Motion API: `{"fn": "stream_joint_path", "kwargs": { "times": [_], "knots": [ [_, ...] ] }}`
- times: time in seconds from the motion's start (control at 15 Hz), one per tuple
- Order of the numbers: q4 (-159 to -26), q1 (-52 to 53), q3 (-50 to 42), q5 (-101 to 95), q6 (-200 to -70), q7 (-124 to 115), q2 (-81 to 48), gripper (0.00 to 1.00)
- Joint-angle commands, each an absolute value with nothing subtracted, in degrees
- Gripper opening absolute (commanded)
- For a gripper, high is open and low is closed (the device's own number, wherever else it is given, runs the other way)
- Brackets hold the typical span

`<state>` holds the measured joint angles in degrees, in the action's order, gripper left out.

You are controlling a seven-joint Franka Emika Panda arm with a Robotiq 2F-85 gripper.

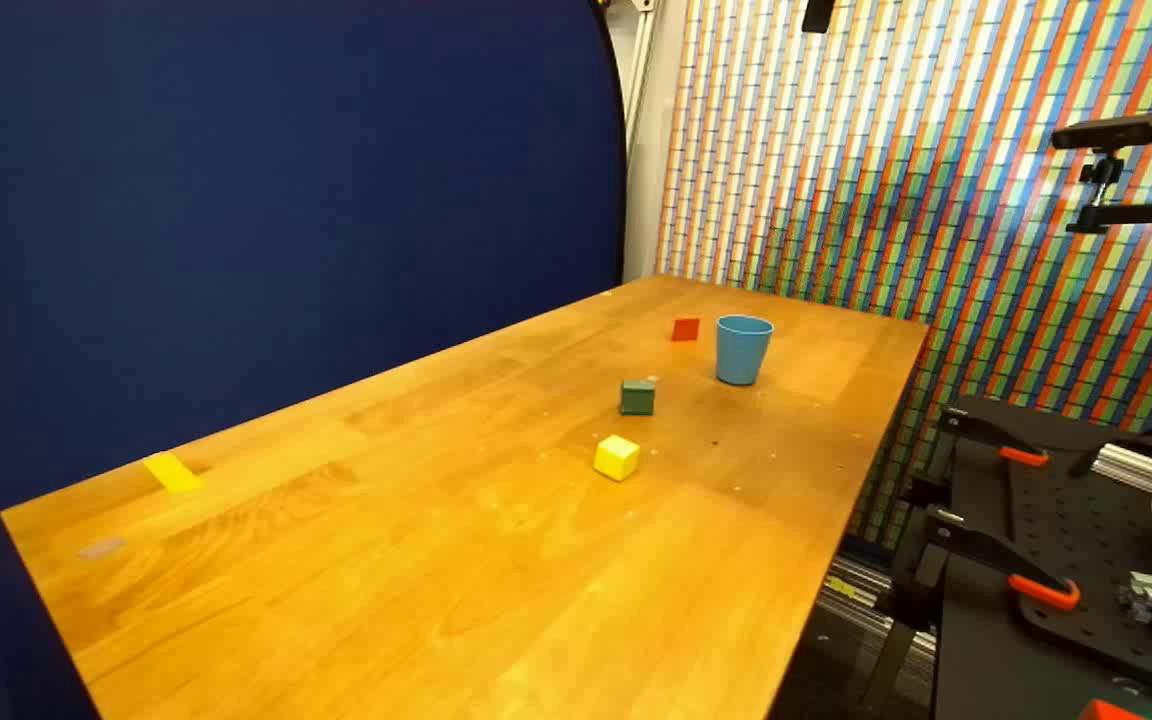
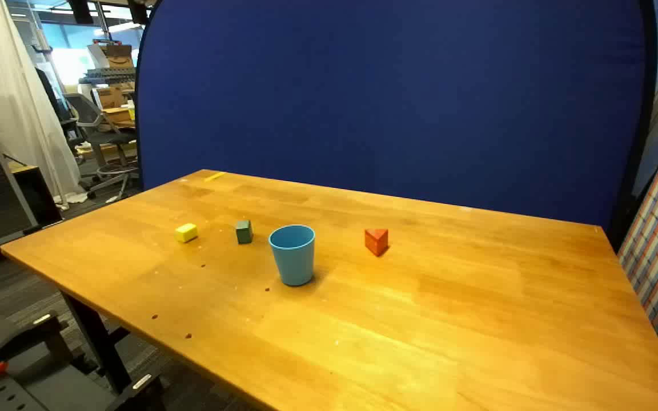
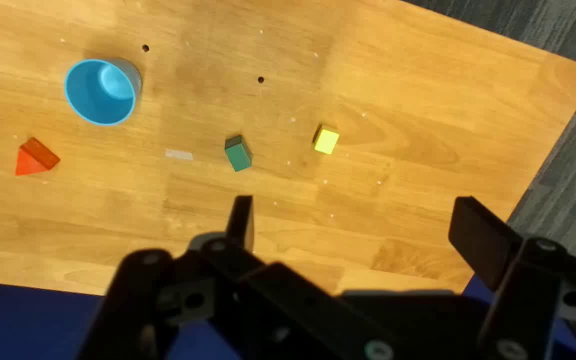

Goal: Put the yellow block in the cup

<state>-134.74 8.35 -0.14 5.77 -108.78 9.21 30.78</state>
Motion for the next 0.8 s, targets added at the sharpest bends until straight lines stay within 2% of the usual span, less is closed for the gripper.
{"fn": "stream_joint_path", "kwargs": {
  "times": [0.0,0.27,0.73],
  "knots": [
    [-134.38,7.64,0.45,6.09,-108.7,9.48,30.76,1.0],
    [-134.52,7.84,0.97,6.26,-110.07,8.9,29.93,1.0],
    [-141.83,12.99,10.7,6.23,-127.18,6.53,15.45,1.0]
  ]
}}
